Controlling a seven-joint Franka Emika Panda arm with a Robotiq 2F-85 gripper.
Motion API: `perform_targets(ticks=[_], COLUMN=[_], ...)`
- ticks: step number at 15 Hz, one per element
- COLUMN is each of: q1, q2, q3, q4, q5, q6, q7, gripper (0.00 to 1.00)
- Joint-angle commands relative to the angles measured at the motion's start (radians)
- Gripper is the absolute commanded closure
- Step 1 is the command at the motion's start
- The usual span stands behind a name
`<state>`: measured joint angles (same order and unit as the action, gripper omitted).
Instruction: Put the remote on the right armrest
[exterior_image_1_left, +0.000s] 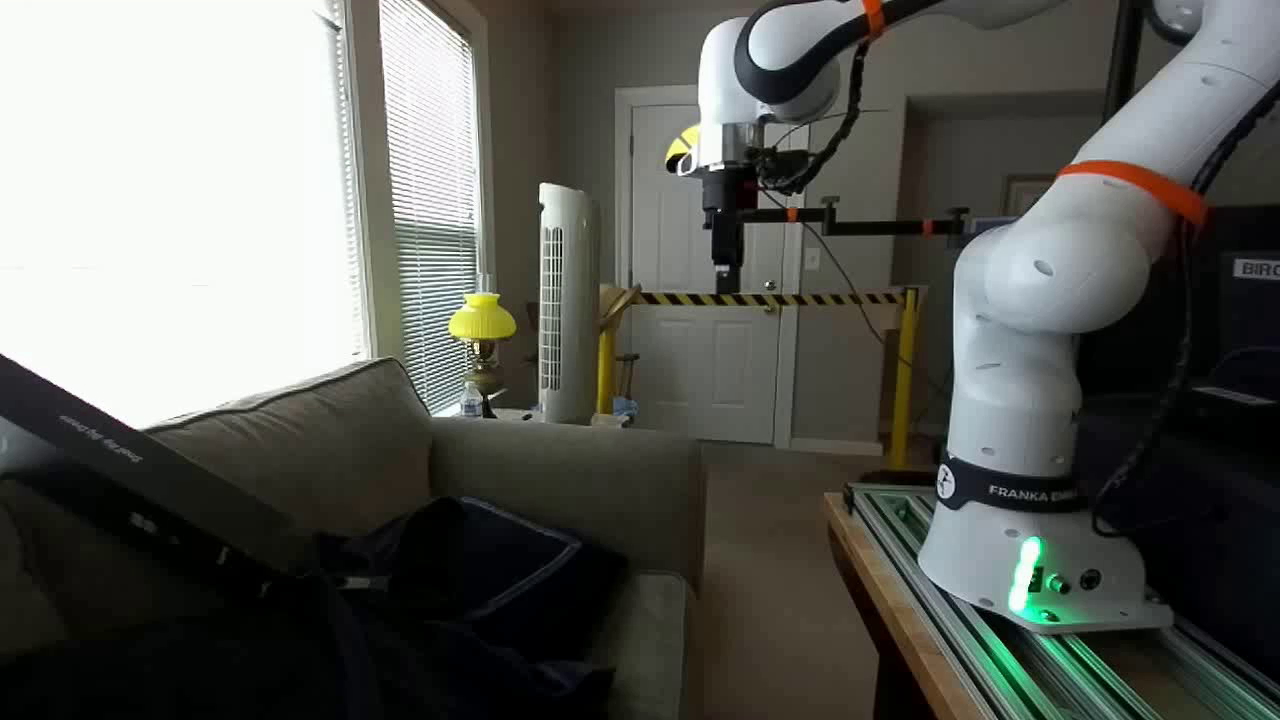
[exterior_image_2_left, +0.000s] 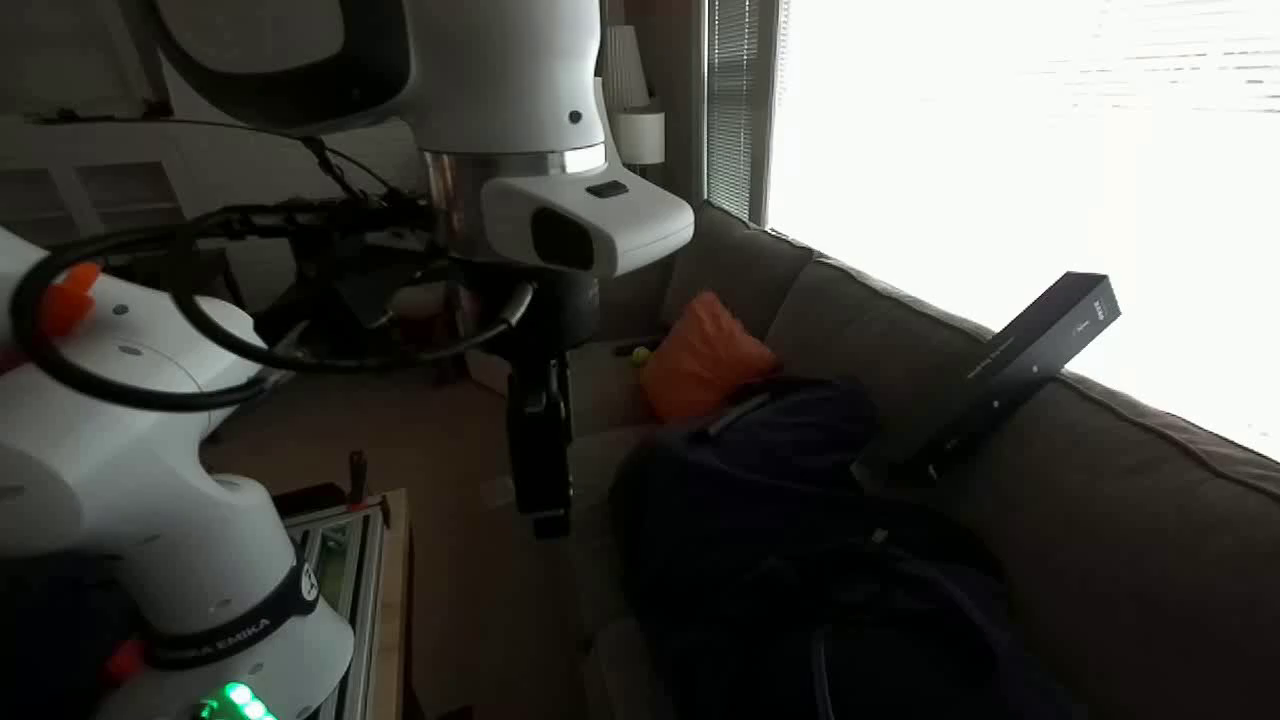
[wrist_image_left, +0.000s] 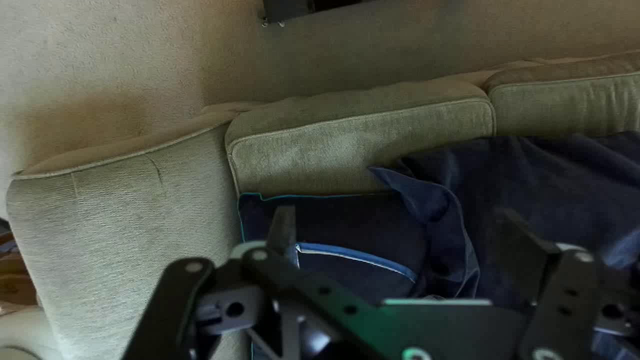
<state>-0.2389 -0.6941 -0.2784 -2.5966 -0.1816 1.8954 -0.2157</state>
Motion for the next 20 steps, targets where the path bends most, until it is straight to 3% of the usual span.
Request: perform_targets(ticks=[1, 18, 20], q1=[-0.001, -0.001, 0.039], q2=[0.001, 0.001, 0.137], q3=[0.001, 0.001, -0.024], q4=[0.002, 0.002, 0.051], q5=[0.001, 0.001, 0.026], q6=[-0.002, -0.002, 0.077], q7=[-0.001, -0.001, -0.032], gripper=[0.0, 0.0, 0.0])
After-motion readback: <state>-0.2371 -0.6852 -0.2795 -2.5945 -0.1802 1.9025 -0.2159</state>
